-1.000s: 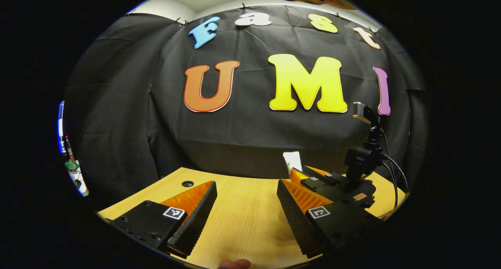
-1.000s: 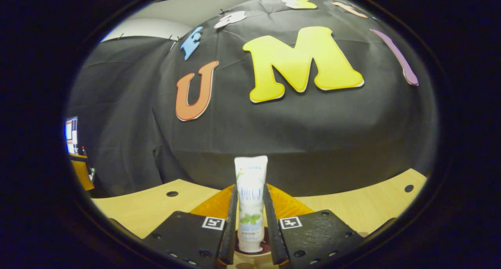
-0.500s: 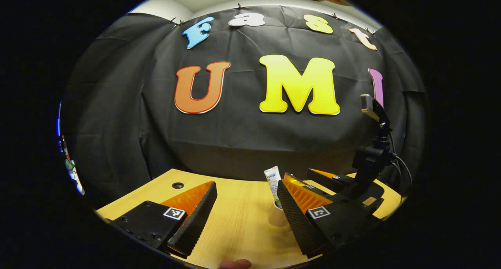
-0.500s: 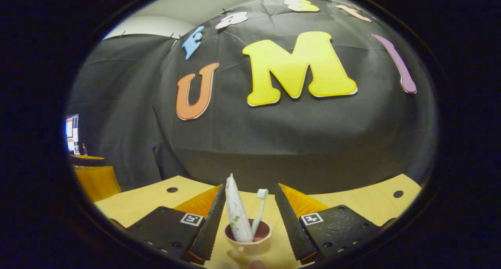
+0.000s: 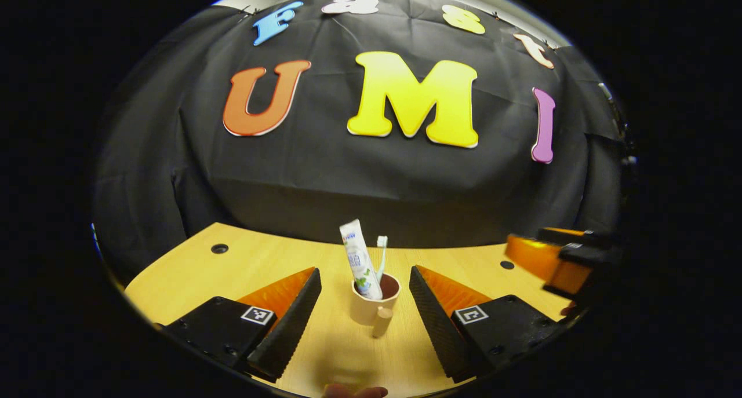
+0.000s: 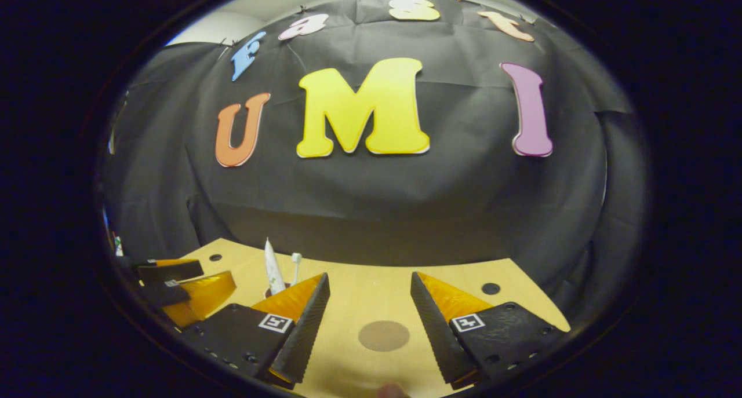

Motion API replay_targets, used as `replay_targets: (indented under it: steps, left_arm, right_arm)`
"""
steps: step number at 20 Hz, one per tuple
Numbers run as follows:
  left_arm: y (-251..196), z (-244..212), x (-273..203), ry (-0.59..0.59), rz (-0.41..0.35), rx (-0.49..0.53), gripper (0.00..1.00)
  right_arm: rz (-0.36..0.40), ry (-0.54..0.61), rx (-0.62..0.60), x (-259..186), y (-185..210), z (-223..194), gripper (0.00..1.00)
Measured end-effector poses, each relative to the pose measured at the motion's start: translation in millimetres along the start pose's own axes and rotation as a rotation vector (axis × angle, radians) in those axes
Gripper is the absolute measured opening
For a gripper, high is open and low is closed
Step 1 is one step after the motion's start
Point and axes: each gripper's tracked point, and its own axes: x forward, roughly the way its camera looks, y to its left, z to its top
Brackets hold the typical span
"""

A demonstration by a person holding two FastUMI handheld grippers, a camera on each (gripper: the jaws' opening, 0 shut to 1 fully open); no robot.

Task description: Put the toothbrush and toothpaste on the desktop into the cup, then pick up the cup and place it on the coaster on the desktop.

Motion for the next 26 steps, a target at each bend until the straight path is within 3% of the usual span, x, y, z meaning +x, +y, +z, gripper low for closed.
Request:
replay_targets:
  steps: [4, 7, 14, 17, 18, 23, 26]
  left_arm:
    - [-11, -24, 22, 0.143, 0.024, 0.066, 0.97]
    - [-9, -49, 34, 0.295, 0.045, 0.057, 0.97]
    - [0, -99, 56, 0.562, 0.066, 0.062, 0.97]
    - [1, -113, 59, 0.615, 0.07, 0.051, 0.95]
    - [2, -114, 61, 0.628, 0.07, 0.042, 0.92]
    - [-1, -123, 66, 0.648, 0.062, 0.035, 0.5]
    - [-1, -128, 67, 0.663, 0.062, 0.041, 0.37]
  right_arm:
    - [-0.039, 0.065, -0.003, -51, -29, -2, 0.84]
    - [-0.05, 0.088, -0.018, -78, -45, 5, 0.84]
    - [-0.077, 0.125, 0.004, -94, -74, 14, 0.84]
    - [-0.075, 0.143, 0.016, -95, -77, 11, 0.84]
    - [-0.074, 0.148, 0.014, -96, -78, 10, 0.84]
    - [-0.08, 0.171, 0.024, -96, -85, 5, 0.84]
    - [-0.086, 0.19, 0.032, -98, -87, 1, 0.84]
